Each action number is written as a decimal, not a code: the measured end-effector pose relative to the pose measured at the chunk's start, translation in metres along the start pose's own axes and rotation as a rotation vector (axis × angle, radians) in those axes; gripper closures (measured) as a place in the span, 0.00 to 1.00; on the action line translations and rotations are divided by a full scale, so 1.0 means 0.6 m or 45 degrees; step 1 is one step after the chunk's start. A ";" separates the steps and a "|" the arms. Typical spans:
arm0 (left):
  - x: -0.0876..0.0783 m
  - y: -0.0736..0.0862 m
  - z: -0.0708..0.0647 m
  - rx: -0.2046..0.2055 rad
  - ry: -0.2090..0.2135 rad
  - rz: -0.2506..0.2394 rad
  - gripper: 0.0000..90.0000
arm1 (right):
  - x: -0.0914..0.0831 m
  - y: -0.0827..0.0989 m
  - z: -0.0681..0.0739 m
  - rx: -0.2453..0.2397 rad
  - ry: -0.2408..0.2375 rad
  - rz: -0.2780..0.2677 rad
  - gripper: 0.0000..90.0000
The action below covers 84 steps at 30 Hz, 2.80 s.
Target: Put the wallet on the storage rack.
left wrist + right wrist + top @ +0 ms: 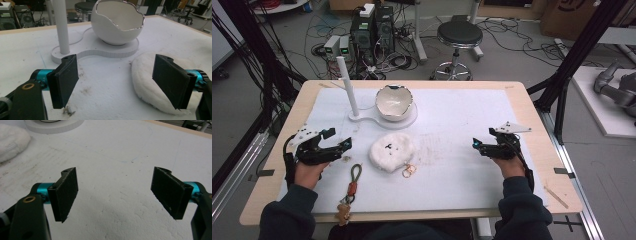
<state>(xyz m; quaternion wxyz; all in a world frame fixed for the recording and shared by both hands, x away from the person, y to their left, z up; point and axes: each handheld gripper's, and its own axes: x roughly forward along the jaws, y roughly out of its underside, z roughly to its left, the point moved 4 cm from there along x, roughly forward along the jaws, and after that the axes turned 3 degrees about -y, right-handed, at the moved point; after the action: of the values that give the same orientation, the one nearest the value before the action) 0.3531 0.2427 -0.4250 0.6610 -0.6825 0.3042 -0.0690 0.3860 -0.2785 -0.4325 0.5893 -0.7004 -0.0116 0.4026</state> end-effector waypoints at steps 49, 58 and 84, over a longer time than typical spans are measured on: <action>0.087 -0.007 -0.149 0.194 0.391 0.206 0.87 | 0.068 -0.040 0.128 -0.123 -0.323 0.028 0.26; 0.083 -0.014 -0.185 0.283 0.547 0.150 0.87 | 0.110 -0.068 0.204 -0.230 -0.565 0.016 0.35; 0.099 0.004 -0.179 0.085 0.560 0.131 0.75 | 0.076 -0.098 0.192 -0.203 -0.586 -0.212 0.86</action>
<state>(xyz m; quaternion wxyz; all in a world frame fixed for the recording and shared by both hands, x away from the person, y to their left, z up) 0.3466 0.1202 -0.4328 0.6037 -0.6124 0.4728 -0.1924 0.3769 -0.1441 -0.4061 0.5452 -0.6311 -0.2350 0.4993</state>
